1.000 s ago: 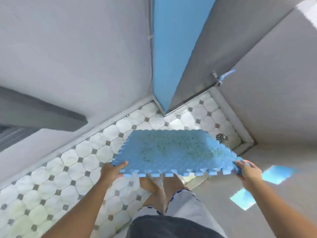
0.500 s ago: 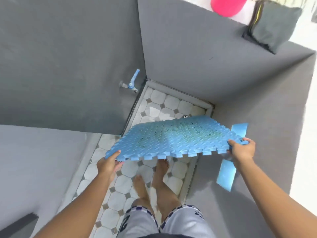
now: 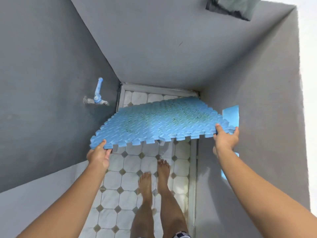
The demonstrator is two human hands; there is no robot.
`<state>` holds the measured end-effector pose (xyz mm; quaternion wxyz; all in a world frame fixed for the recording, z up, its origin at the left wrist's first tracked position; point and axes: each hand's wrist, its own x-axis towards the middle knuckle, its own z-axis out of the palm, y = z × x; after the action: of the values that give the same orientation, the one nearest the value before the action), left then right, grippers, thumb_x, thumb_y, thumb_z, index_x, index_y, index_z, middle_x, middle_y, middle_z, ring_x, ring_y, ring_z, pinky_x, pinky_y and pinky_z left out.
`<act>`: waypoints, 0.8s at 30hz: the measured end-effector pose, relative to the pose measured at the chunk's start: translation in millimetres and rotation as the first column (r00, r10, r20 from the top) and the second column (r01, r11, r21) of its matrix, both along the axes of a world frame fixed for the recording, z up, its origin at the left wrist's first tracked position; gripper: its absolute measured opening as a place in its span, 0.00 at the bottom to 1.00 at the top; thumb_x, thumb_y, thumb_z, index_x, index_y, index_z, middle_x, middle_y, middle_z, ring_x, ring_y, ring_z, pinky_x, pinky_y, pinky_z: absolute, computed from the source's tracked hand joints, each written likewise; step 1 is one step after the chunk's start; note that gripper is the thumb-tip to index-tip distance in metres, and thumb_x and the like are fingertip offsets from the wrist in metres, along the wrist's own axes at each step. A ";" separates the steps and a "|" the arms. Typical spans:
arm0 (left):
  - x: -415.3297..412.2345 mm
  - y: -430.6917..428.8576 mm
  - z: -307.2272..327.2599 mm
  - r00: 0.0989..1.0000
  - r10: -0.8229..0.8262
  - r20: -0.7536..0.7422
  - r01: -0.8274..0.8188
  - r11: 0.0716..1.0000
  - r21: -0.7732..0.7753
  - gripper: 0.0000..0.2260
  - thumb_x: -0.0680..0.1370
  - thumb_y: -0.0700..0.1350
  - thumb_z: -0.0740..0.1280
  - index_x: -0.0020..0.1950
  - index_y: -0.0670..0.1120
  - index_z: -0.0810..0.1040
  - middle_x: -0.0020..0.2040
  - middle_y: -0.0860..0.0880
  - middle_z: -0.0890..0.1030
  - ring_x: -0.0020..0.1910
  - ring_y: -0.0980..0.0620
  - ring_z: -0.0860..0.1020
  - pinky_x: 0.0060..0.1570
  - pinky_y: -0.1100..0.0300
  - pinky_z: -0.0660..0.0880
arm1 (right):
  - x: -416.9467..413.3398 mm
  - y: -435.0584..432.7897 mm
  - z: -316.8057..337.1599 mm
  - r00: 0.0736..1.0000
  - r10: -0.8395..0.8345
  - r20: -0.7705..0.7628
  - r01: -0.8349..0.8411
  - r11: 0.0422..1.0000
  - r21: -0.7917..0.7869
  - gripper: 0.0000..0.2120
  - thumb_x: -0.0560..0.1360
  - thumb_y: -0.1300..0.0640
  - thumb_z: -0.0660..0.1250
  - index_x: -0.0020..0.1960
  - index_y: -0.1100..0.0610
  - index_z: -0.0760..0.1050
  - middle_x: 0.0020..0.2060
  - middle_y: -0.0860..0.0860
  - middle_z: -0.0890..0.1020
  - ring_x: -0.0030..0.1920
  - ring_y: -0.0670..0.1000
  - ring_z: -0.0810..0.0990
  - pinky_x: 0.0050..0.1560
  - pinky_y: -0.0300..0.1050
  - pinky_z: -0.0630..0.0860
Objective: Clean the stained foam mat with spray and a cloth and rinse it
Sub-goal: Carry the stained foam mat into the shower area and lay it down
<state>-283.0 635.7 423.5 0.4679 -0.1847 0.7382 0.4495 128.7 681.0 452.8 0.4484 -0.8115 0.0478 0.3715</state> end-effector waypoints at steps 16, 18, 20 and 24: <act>-16.9 55.6 -65.2 0.980 -0.199 0.013 0.194 0.965 0.175 0.14 0.81 0.31 0.67 0.58 0.49 0.77 0.58 0.49 0.83 0.51 0.53 0.84 0.50 0.56 0.83 | -36.8 -42.5 -88.4 0.881 -0.240 -0.408 0.284 0.957 0.050 0.19 0.80 0.67 0.65 0.70 0.65 0.69 0.61 0.55 0.78 0.64 0.54 0.78 0.48 0.50 0.81; -19.1 49.2 -77.7 0.978 -0.209 0.015 0.204 0.966 0.162 0.17 0.81 0.32 0.68 0.65 0.47 0.76 0.61 0.47 0.83 0.55 0.51 0.85 0.54 0.54 0.83 | -34.4 -40.8 -99.0 0.890 -0.221 -0.399 0.257 0.966 0.037 0.20 0.81 0.66 0.64 0.71 0.62 0.68 0.63 0.56 0.77 0.64 0.51 0.77 0.53 0.51 0.82; -18.1 46.2 -88.3 0.976 -0.216 0.021 0.211 0.967 0.141 0.19 0.81 0.32 0.69 0.70 0.46 0.75 0.65 0.46 0.83 0.60 0.48 0.84 0.63 0.48 0.81 | -28.3 -37.5 -109.8 0.915 -0.178 -0.361 0.187 0.982 -0.009 0.19 0.81 0.63 0.64 0.72 0.60 0.68 0.52 0.53 0.77 0.52 0.48 0.78 0.43 0.52 0.85; -17.1 38.5 -110.5 0.956 -0.293 0.007 0.293 0.956 -0.010 0.20 0.81 0.36 0.70 0.73 0.45 0.72 0.66 0.46 0.81 0.60 0.49 0.84 0.59 0.54 0.82 | -19.6 -43.0 -134.1 0.923 -0.108 -0.371 0.063 0.989 -0.132 0.07 0.81 0.57 0.66 0.59 0.53 0.74 0.60 0.50 0.78 0.58 0.53 0.80 0.31 0.49 0.83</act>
<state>-300.1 674.1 313.0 0.5304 -0.0772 0.7586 0.3706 109.1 638.0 318.7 0.3982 -0.7472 0.1901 0.4970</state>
